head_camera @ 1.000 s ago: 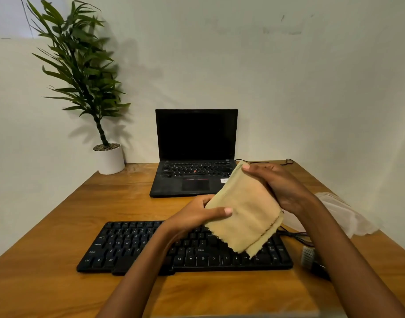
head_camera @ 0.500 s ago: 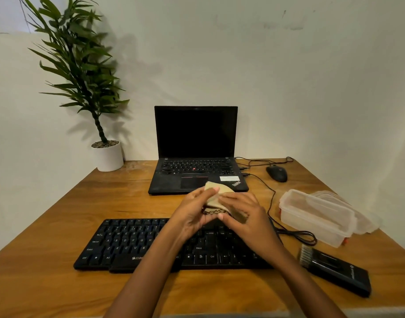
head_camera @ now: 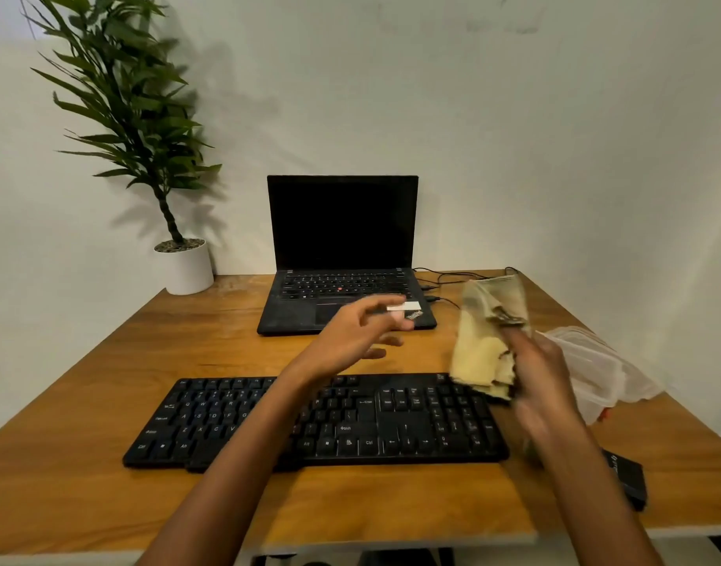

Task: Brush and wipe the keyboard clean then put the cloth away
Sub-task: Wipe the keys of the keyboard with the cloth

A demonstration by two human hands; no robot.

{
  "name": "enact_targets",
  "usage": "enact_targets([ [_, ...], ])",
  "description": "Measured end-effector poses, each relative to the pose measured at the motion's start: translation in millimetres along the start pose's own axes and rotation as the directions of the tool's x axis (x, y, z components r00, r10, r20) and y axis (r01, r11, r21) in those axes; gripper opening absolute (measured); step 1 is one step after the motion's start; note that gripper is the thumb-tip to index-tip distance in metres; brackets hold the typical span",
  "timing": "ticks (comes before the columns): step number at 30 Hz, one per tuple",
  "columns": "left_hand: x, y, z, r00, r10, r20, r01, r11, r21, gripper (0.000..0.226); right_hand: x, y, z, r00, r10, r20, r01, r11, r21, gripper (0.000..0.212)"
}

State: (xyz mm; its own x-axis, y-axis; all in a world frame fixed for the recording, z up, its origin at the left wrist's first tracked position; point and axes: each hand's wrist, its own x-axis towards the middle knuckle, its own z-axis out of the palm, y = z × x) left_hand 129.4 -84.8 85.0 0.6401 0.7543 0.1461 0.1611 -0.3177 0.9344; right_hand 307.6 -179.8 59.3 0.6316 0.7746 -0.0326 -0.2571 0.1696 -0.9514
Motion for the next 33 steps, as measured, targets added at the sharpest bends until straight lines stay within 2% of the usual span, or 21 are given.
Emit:
enact_targets([
  [2, -4, -18, -8, 0.988, -0.023, 0.150, -0.027, 0.945, 0.327, 0.049, 8, -8, -19, 0.998, 0.018, -0.058, -0.014, 0.998, 0.060, 0.013],
  [4, -8, -42, -13, 0.935, -0.186, 0.301, -0.042, 0.787, 0.616, 0.077, 16, -13, -32, 0.991, -0.050, -0.123, 0.055, 0.998, 0.037, 0.023],
  [6, -13, -61, -13, 0.870, -0.356, 0.341, -0.059, 0.611, 0.789, 0.106, 22, -11, -33, 0.967, -0.205, -0.149, 0.176, 0.966, -0.188, 0.023],
  [7, -14, -68, -11, 0.853, -0.395, 0.340, -0.078, 0.548, 0.833, 0.115, 27, -6, -30, 0.946, -0.296, -0.131, 0.234, 0.905, -0.357, 0.024],
  [9, -14, -78, -8, 0.854, -0.401, 0.331, -0.116, 0.473, 0.873, 0.126, 33, 8, -18, 0.892, -0.452, 0.007, 0.345, 0.670, -0.657, 0.026],
  [11, -11, -81, -9, 0.875, -0.369, 0.314, -0.133, 0.440, 0.888, 0.129, 36, 25, -4, 0.839, -0.493, 0.227, 0.447, 0.389, -0.806, 0.032],
  [13, -11, -82, -10, 0.895, -0.326, 0.304, -0.152, 0.418, 0.896, 0.130, 39, 42, 2, 0.835, -0.368, 0.410, 0.491, 0.162, -0.856, 0.035],
  [15, -13, -82, -9, 0.915, -0.277, 0.292, -0.171, 0.391, 0.904, 0.129, 35, 57, 3, 0.849, -0.213, 0.483, 0.502, 0.043, -0.864, 0.037],
  [16, -13, -82, -10, 0.925, -0.253, 0.284, -0.176, 0.377, 0.909, 0.129, 32, 63, 2, 0.851, -0.181, 0.493, 0.507, 0.041, -0.861, 0.039],
  [19, -14, -81, -10, 0.939, -0.208, 0.273, -0.193, 0.338, 0.921, 0.131, 21, 69, -3, 0.861, -0.163, 0.482, 0.504, 0.144, -0.852, 0.044],
  [21, -14, -81, -10, 0.942, -0.202, 0.269, -0.194, 0.329, 0.924, 0.132, 7, 69, -9, 0.854, -0.132, 0.504, 0.520, 0.166, -0.838, 0.045],
  [24, -14, -84, -10, 0.944, -0.198, 0.263, -0.190, 0.326, 0.926, 0.132, -13, 70, -20, 0.804, -0.159, 0.573, 0.593, 0.135, -0.794, 0.045],
  [26, -13, -85, -10, 0.945, -0.198, 0.261, -0.187, 0.331, 0.925, 0.132, -26, 73, -25, 0.773, -0.185, 0.607, 0.633, 0.151, -0.759, 0.046],
  [28, -14, -85, -10, 0.946, -0.197, 0.259, -0.183, 0.336, 0.924, 0.132, -36, 76, -28, 0.751, -0.212, 0.626, 0.654, 0.108, -0.749, 0.047],
  [31, -14, -86, -9, 0.947, -0.194, 0.258, -0.182, 0.338, 0.923, 0.131, -52, 87, -33, 0.676, -0.312, 0.668, 0.710, 0.032, -0.703, 0.046],
  [32, -14, -85, -9, 0.946, -0.191, 0.261, -0.183, 0.347, 0.920, 0.131, -57, 85, -31, 0.720, -0.297, 0.627, 0.674, 0.086, -0.733, 0.045],
  [33, -15, -85, -8, 0.946, -0.187, 0.265, -0.183, 0.363, 0.913, 0.131, -61, 79, -28, 0.790, -0.261, 0.554, 0.605, 0.193, -0.773, 0.042],
])
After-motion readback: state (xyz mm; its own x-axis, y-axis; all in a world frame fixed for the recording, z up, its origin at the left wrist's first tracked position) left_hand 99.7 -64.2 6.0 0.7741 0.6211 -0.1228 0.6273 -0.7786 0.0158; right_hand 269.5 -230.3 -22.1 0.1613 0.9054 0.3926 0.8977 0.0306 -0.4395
